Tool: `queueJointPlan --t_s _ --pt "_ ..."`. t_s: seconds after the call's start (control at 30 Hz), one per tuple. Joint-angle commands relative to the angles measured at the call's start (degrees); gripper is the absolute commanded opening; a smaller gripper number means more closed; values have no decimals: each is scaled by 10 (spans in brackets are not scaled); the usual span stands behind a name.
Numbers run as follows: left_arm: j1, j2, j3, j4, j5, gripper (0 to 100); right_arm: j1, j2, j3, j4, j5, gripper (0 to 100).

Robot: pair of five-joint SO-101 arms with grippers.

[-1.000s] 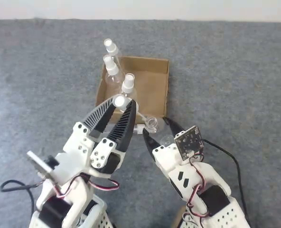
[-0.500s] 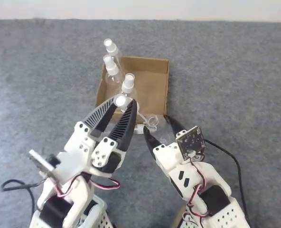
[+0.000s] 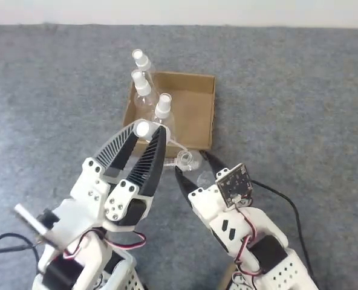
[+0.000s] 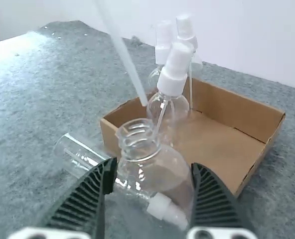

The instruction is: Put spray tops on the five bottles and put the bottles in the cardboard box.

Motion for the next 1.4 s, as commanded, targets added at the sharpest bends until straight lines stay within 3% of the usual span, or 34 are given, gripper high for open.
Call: queueJointPlan --t_s 0.0,1.07,1.37 --pt "4 1 -30 4 -4 13 -7 -11 -4 -35 8 91" --pt "27 1 47 25 -36 13 24 -11 -18 -31 4 91" --pt "-17 2 65 25 -37 13 24 -11 -18 -29 4 95"
